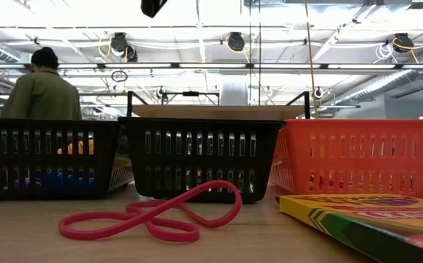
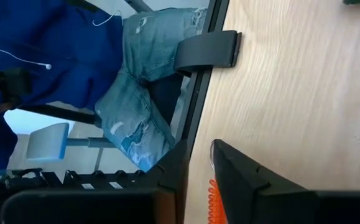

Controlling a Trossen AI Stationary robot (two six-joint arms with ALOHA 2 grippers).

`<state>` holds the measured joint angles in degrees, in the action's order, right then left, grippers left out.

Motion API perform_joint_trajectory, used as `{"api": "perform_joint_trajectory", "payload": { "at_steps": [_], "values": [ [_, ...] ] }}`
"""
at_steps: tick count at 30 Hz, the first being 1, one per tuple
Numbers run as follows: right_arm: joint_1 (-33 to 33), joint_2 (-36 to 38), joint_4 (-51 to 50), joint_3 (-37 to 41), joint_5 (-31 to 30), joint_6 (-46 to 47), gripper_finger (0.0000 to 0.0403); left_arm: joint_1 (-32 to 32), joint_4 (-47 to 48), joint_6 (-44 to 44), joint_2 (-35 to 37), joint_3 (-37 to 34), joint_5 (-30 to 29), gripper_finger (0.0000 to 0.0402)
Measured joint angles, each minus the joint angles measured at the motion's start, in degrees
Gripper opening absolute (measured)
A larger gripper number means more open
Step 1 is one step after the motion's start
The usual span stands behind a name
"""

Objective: Pick & Place Office Desk Supplies
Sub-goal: Put the orange spring keychain into the left black bin

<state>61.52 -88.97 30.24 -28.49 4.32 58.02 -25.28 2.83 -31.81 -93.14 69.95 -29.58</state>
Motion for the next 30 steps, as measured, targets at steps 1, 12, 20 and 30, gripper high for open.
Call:
{"api": "perform_joint_trajectory", "payload": {
  "at_steps": [1, 12, 20, 30],
  "values": [
    [-0.02, 0.0, -0.01, 0.0, -0.02, 0.0, 0.0077, 0.0, 0.0, -0.02, 0.0, 0.0, 0.0, 0.0143],
    [-0.55, 0.0, -0.02, 0.0, -1.42, 2.71, 0.0115, 0.0, 0.0, -0.03, 0.02, 0.0, 0.0, 0.0143],
    [-1.18, 0.0, -0.04, 0.0, -1.53, 6.61, 0.0117, 0.0, 0.0, 0.0, 0.02, 0.0, 0.0, 0.0143],
    [-1.14, 0.0, -0.04, 0.0, -3.26, 7.26, 0.012, 0.0, 0.02, 0.0, 0.02, 0.0, 1.11, 0.0143]
  ]
}}
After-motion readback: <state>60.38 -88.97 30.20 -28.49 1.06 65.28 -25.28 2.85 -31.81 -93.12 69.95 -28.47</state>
